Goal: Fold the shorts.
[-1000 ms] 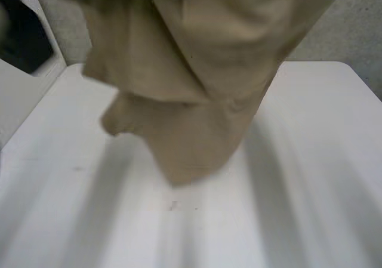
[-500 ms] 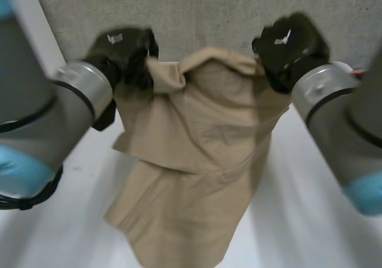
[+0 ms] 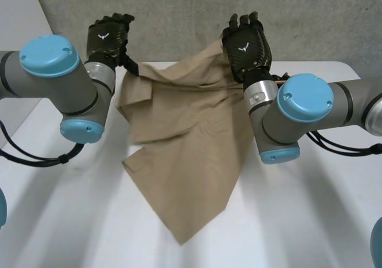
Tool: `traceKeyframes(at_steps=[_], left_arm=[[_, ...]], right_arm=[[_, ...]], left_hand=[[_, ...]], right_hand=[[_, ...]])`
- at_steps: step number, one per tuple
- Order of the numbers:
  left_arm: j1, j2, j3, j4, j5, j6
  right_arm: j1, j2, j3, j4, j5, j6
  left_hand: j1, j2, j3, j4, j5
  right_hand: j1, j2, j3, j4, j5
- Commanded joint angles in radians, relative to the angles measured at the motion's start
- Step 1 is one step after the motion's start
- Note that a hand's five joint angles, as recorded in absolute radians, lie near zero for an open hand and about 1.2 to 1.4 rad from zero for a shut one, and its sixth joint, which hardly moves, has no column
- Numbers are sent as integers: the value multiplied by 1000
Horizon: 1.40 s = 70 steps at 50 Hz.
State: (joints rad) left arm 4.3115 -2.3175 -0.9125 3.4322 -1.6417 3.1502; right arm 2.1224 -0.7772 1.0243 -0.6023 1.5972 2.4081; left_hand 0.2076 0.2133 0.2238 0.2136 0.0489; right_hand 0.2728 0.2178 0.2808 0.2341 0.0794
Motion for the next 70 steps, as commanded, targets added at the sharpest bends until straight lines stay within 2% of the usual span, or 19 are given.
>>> traceKeyframes(at_steps=[1,4,8,13,14,18,30,41,47,55,58,62,68,69,70], left_arm=[[1,18,-42,13,-55,65],[-12,58,-113,-1,-55,91],[-35,168,-253,-21,-53,96],[-127,271,-413,-36,-49,100],[-159,289,-448,-36,-47,100],[-196,308,-489,-36,-50,100],[-230,299,-522,-130,-58,86],[-227,166,-447,-113,-56,99],[-204,32,-353,-80,-58,108],[-92,-129,-214,-76,-50,260],[-79,-154,-189,-74,-50,283],[-75,-169,-161,-56,-50,283],[-76,-161,-164,-45,-50,284],[-76,-161,-164,-44,-50,283],[-76,-161,-164,-45,-50,281]], right_arm=[[-47,-83,83,73,6,12],[-76,-114,114,140,-26,19],[-117,-152,151,278,-138,48],[-192,-204,186,439,-224,110],[-199,-208,192,452,-230,120],[-214,-224,221,461,-235,140],[-226,-290,309,480,-234,144],[-216,-260,310,449,-241,143],[-216,-232,316,355,-241,134],[-214,-155,295,226,-258,83],[-213,-123,274,222,-269,37],[-213,-82,257,230,-278,-10],[-214,-53,250,230,-278,-52],[-214,-53,249,230,-280,-52],[-214,-50,246,228,-283,-53]], left_hand=[[-29,-35,-46,-35,-45],[-29,-35,-46,-35,-45],[-26,-32,-43,-32,-42],[-12,-17,-28,-18,-28],[-9,-15,-25,-15,-25],[-9,-14,-25,-15,-25],[-3,-9,-19,-9,-19],[9,3,-7,3,-7],[35,30,19,29,19],[56,50,40,50,40],[97,91,81,91,81],[235,229,218,229,219],[590,584,573,584,574],[637,631,620,631,621],[684,678,667,678,668]], right_hand=[[-98,-43,-106,-60,-79],[-98,-43,-106,-60,-79],[-98,-43,-106,-60,-79],[-98,-43,-106,-60,-79],[-98,-43,-106,-60,-79],[-98,-43,-106,-60,-79],[-98,-43,-106,-60,-79],[-98,-43,-106,-60,-79],[20,75,12,59,39],[29,84,21,68,48],[29,84,21,68,48],[15,70,7,54,34],[32,87,24,71,51],[53,108,45,91,72],[198,253,190,237,217]])
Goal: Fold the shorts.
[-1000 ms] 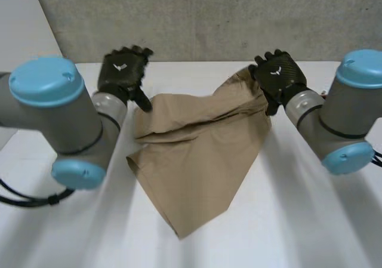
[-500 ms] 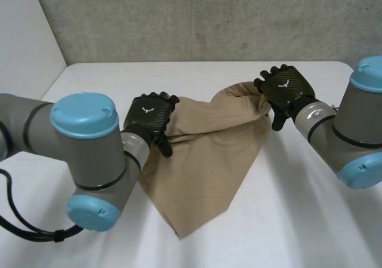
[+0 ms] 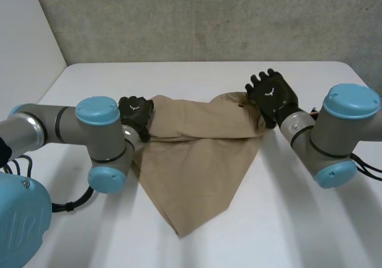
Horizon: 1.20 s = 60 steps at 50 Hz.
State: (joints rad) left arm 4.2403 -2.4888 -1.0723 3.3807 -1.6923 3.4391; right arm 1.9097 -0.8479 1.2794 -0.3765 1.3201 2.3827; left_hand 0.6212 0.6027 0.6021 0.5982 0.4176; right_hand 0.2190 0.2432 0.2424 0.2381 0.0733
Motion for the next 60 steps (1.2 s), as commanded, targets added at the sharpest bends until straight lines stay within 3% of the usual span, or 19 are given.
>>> traceKeyframes(at_steps=[1,4,7,14,22,34,42,48,51,60], left_arm=[[-7,10,-6,6,2,-8],[-14,7,-8,8,3,-9],[-17,8,-12,6,3,-11],[-26,105,-63,6,2,-11],[-39,421,-143,-7,0,-11],[-115,878,-129,-265,34,-18],[-155,1044,-103,-334,60,-90],[-151,1022,-120,-399,80,-115],[-135,935,-136,-412,92,-153],[6,599,-83,-399,106,-179]], right_arm=[[-1,24,-12,2,-7,-28],[-1,39,-22,5,-7,-28],[-1,46,-25,7,-5,-30],[-4,-16,-25,21,24,-5],[-9,-299,-25,134,99,235],[-6,-692,-46,363,111,346],[0,-921,-92,476,172,380],[-9,-922,-78,534,168,380],[-12,-881,-48,542,160,380],[-11,-507,-57,539,166,368]], left_hand=[[384,402,403,407,413],[569,588,588,592,598],[775,793,794,798,804],[775,794,794,798,804],[775,794,794,798,804],[775,794,794,798,804],[775,794,794,798,804],[775,794,794,798,804],[775,794,794,798,804],[775,794,794,798,804]], right_hand=[[352,328,329,333,324],[663,639,640,644,635],[1176,1152,1152,1157,1147],[1177,1153,1154,1158,1148],[1177,1153,1154,1158,1148],[1177,1153,1154,1158,1148],[1177,1153,1154,1158,1148],[1177,1153,1154,1158,1148],[1177,1153,1154,1158,1148],[1177,1153,1154,1158,1148]])
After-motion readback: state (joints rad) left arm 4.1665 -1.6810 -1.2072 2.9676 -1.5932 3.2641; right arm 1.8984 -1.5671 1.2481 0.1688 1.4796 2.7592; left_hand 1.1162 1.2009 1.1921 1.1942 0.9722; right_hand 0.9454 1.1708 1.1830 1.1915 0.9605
